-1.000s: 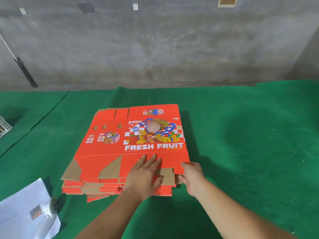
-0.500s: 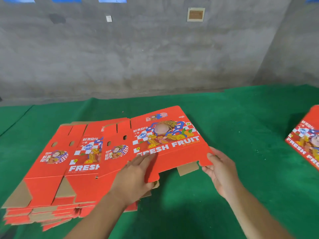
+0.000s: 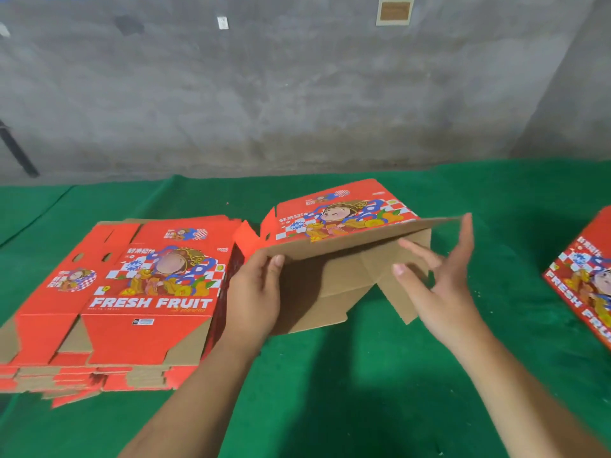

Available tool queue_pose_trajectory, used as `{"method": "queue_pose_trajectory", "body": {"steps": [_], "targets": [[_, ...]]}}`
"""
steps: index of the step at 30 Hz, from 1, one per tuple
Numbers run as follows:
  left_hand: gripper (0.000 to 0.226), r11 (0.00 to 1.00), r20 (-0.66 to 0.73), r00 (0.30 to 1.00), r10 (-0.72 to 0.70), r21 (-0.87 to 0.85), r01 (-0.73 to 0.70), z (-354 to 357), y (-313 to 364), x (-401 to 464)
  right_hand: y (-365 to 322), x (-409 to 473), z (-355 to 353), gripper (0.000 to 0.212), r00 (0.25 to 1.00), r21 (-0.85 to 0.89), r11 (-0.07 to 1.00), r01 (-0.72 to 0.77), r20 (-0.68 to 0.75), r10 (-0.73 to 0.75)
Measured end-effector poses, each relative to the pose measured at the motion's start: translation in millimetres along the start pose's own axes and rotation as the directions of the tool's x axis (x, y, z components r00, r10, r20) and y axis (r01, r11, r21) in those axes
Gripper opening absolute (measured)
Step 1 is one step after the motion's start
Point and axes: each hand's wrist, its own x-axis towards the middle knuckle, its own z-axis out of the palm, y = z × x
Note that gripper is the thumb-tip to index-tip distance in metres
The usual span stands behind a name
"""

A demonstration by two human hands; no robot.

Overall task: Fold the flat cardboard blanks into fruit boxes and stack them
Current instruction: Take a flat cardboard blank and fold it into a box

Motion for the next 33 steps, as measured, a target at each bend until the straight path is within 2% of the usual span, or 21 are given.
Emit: {"method": "queue_pose_trajectory", "body": {"steps": [3,5,6,7,9,11,12,13,15,17,19,20,21,22,23,24,25,26,27,29,33], "targets": [[0.017,0.999,0.007,1.000,0.012,-0.041,-0.012,-0.8,6.9,12.2,-3.5,0.8,-17.9,0.111,0.975,-0.359,0.909,0.214,0.024,-0.220],[0.018,0.994,0.032,0.999,-0.037,-0.106,0.040,-2.0,1.9,23.0,-11.7,2.8,-27.4,0.106,0.955,-0.572,0.769,0.285,0.102,-0.278],[0.019,0.984,0.076,0.993,-0.090,-0.150,0.100,-2.5,-3.9,26.7,-17.3,3.8,-30.7,0.099,0.947,-0.680,0.664,0.312,0.171,-0.270],[0.020,0.971,0.136,0.980,-0.147,-0.168,0.169,-2.2,-11.2,27.9,-23.3,4.1,-33.0,0.087,0.939,-0.764,0.546,0.344,0.260,-0.227],[0.023,0.969,0.207,0.952,-0.225,-0.054,0.241,-0.2,-29.8,25.9,-32.5,-0.8,-32.4,0.071,0.890,-0.834,0.377,0.403,0.453,0.048],[0.030,0.956,0.171,0.941,-0.293,0.061,0.287,-1.7,-48.9,22.4,-35.8,-16.8,-20.8,0.073,0.735,-0.803,0.354,0.480,0.588,0.337],[0.032,0.940,0.136,0.930,-0.341,0.042,0.338,-3.1,-56.0,23.0,-36.1,-25.6,-11.6,0.075,0.675,-0.783,0.353,0.513,0.622,0.397],[0.033,0.921,0.115,0.915,-0.387,-0.004,0.390,-4.1,-61.5,25.7,-35.3,-34.0,-1.7,0.077,0.648,-0.765,0.335,0.550,0.644,0.406],[0.034,0.891,0.114,0.890,-0.442,-0.054,0.450,-5.5,-66.4,33.6,-31.2,-42.4,13.1,0.075,0.670,-0.758,0.246,0.604,0.650,0.359],[0.034,0.889,0.096,0.890,-0.446,-0.072,0.453,-6.0,-69.3,37.1,-30.9,-39.9,20.8,0.062,0.756,-0.801,0.194,0.566,0.598,0.264],[0.031,0.886,0.030,0.888,-0.458,-0.068,0.459,-7.9,-72.6,37.6,-31.1,-33.1,20.9,0.059,0.861,-0.866,0.150,0.477,0.495,0.118],[0.032,0.867,-0.009,0.871,-0.491,-0.102,0.488,-8.8,-73.6,36.6,-31.3,-30.8,20.4,0.064,0.918,-0.906,0.176,0.384,0.395,0.031],[0.034,0.826,-0.037,0.836,-0.547,-0.184,0.533,-8.8,-72.3,35.7,-29.2,-30.0,20.8,0.072,0.962,-0.921,0.277,0.274,0.267,-0.063],[0.035,0.762,-0.034,0.793,-0.608,-0.302,0.572,-8.3,-66.7,33.5,-24.9,-31.5,22.2,0.081,0.981,-0.887,0.425,0.183,0.140,-0.131],[0.033,0.670,0.009,0.750,-0.661,-0.442,0.596,-7.2,-56.6,29.9,-21.4,-35.1,26.4,0.089,0.993,-0.804,0.584,0.110,0.070,-0.091],[0.027,0.570,0.070,0.721,-0.689,-0.562,0.599,-5.2,-45.7,24.2,-16.1,-41.1,34.3,0.097,0.997,-0.675,0.737,0.044,0.075,0.009],[0.018,0.498,0.125,0.717,-0.686,-0.638,0.587,-2.3,-34.6,15.5,-10.0,-49.2,45.0,0.104,0.981,-0.517,0.855,-0.026,0.150,0.120],[0.015,0.477,0.170,0.730,-0.662,-0.655,0.586,1.6,-23.2,4.3,-5.6,-57.1,57.8,0.110,0.951,-0.371,0.924,-0.092,0.243,0.192],[0.020,0.507,0.215,0.752,-0.623,-0.622,0.597,6.3,-13.2,-8.4,-1.3,-64.3,70.4,0.114,0.935,-0.260,0.959,-0.114,0.298,0.193],[0.026,0.590,0.300,0.794,-0.529,-0.542,0.598,15.5,4.7,-35.8,4.3,-74.9,92.5,0.121,0.933,-0.210,0.975,-0.067,0.332,0.136],[0.040,0.727,0.311,0.877,-0.366,-0.494,0.478,22.6,31.6,-70.4,13.1,-86.8,104.1,0.126,0.953,-0.377,0.926,0.000,0.281,0.114]]}}
